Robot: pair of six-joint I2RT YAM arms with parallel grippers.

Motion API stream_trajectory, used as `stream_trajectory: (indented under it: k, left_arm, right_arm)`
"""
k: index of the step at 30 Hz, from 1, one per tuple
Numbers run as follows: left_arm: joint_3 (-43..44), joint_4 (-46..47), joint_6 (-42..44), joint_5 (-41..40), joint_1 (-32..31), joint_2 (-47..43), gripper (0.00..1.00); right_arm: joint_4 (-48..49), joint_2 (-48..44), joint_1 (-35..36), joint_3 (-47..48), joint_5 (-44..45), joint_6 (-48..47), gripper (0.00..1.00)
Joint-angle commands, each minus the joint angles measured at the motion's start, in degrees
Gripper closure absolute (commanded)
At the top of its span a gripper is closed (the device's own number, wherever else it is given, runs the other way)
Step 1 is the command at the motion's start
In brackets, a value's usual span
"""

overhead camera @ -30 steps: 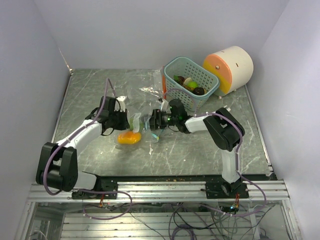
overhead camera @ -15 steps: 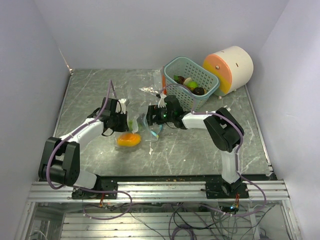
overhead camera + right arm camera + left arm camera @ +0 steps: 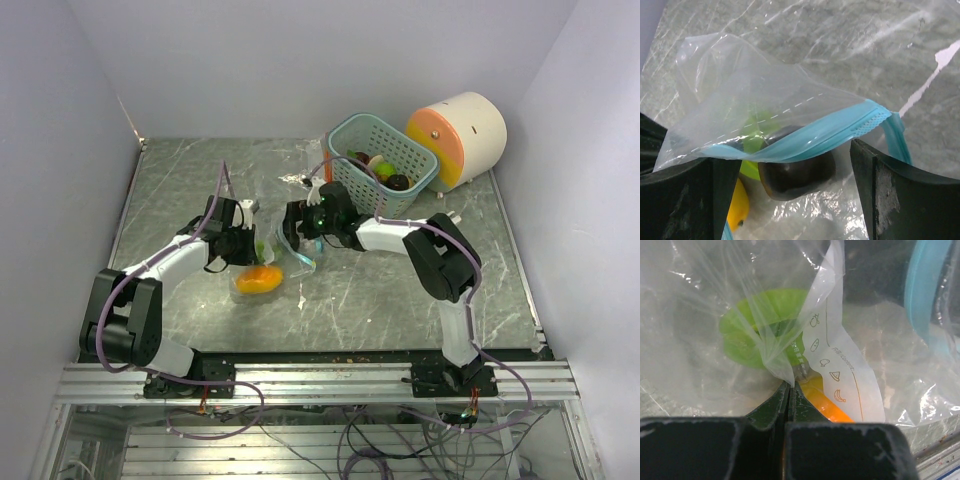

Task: Open the zip-top bag and remove the fake food
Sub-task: Pick up the fake fruit from the zipper food storage bag, then place the fake fruit in the bin.

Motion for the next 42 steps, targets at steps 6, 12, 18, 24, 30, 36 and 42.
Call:
stream_trajectory:
  k: [6,12,18,24,30,36,42]
  left_arm:
    - [1.13,-1.08,0.65,0.59,-0.38,0.13,0.93]
    - [1.35,-0.99,0.72,0.86,-0.37,0.71,0.93]
    - [1.34,-0.99,0.68,0.93,-0.38,0.84,0.93]
    - [1.42,-0.99,0.71,0.93,-0.35,1.01,0.93]
    - [1.44,-1.09,0.82,1.09,-0.38,0.77,0.93]
    - [1.58,-0.99,0.83,1.1,-0.29,0.92,0.93]
    - [1.7,-0.83,0.83,1.45,-0.3,1.19,0.93]
  right_arm:
    - [-8.2,3.77,1.15,5.32,2.66,-5.16,0.18]
    - [-10.05,3.42,1.38,3.77,3.82,-6.75,0.23]
    - [-10.18,1.34,1.39,2.05,5.72,-6.22,0.48]
    - [-13.57,-1.82,0.85,2.25,9.35,-8.22,0.62]
    - [-14.68,-8.49,-2.11,-0.08,10.54,-8.17,0.66]
    - [-18.73,-16.9,-6.61,0.83,11.62,-10.09,0.68]
    - [-21.05,-22.74,-14.06,4.46,11.52,-10.74,0.68]
